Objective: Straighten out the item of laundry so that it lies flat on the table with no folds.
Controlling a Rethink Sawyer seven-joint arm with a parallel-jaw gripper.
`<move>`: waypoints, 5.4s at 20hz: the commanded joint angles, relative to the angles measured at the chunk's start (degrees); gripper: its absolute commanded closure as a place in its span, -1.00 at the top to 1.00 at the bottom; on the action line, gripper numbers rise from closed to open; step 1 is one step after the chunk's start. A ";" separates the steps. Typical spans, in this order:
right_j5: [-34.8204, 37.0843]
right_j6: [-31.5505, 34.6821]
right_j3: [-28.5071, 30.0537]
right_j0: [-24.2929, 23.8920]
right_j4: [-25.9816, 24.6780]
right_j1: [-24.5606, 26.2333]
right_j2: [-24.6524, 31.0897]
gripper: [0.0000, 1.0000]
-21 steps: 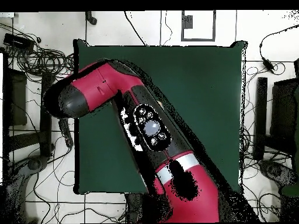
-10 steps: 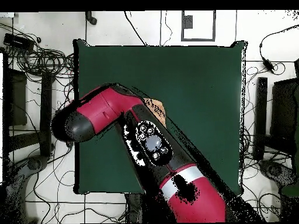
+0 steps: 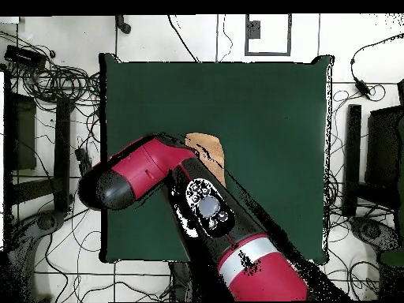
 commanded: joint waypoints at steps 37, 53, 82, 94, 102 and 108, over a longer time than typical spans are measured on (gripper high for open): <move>-26.09 24.99 31.29 2.82 8.83 -8.90 -12.48 1.00; -16.49 15.08 18.23 2.66 11.02 -3.72 -9.21 1.00; 2.03 0.96 -6.11 1.75 7.96 4.39 -0.65 1.00; 5.80 -0.63 -10.17 1.30 6.16 6.45 0.94 1.00; 2.40 8.02 -5.09 1.18 7.63 3.67 -0.74 1.00; -0.28 16.53 -0.32 1.90 10.32 1.89 -2.78 1.00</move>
